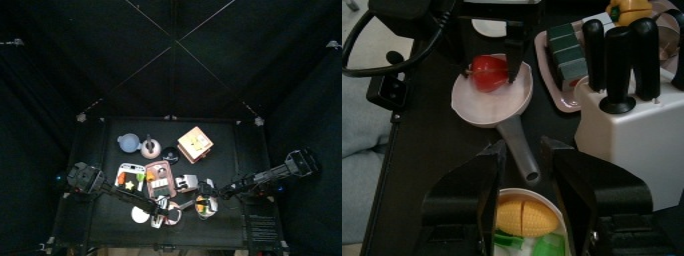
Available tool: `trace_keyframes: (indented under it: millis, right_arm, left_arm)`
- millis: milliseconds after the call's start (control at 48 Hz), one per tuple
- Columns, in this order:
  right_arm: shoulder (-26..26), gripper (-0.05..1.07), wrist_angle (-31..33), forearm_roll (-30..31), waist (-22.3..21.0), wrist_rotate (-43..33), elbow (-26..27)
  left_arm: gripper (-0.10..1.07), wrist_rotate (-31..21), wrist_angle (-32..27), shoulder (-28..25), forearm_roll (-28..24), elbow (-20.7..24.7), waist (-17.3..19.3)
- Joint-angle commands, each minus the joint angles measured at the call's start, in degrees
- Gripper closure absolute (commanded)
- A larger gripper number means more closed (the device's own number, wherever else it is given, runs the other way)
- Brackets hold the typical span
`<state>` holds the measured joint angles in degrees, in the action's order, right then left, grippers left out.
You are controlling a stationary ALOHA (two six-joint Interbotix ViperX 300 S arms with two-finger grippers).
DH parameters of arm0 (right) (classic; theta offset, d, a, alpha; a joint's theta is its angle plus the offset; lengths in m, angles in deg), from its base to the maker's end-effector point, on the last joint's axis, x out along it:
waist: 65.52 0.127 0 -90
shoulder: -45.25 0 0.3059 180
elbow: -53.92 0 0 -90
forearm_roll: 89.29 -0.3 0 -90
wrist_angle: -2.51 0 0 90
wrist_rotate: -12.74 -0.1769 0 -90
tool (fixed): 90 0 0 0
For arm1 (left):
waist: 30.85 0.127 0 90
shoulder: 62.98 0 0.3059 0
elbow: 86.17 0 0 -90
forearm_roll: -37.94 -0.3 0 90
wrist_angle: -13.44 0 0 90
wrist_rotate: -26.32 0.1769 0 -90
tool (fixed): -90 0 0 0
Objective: Place apple in pan
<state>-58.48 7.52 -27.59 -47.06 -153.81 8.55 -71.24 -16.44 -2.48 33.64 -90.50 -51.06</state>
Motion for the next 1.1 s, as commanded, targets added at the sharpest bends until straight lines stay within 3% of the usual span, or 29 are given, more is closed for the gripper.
trace_keyframes:
  millis: [0,229,1083]
  right_arm:
    - [-0.35,0.29,-0.18,-0.09,-0.09,-0.09,0.62]
    - [-0.35,0.29,-0.18,-0.09,-0.18,-0.09,0.62]
    - [-0.35,0.29,-0.09,-0.09,-0.26,-0.26,0.44]
  left_arm:
    - [-0.02,0.09,0.18,0.97,0.09,0.62,0.26]
    - [0.09,0.09,0.18,0.97,0.09,0.70,1.05]
    - [0.09,-0.09,1.32,5.71,-1.85,1.14,1.14]
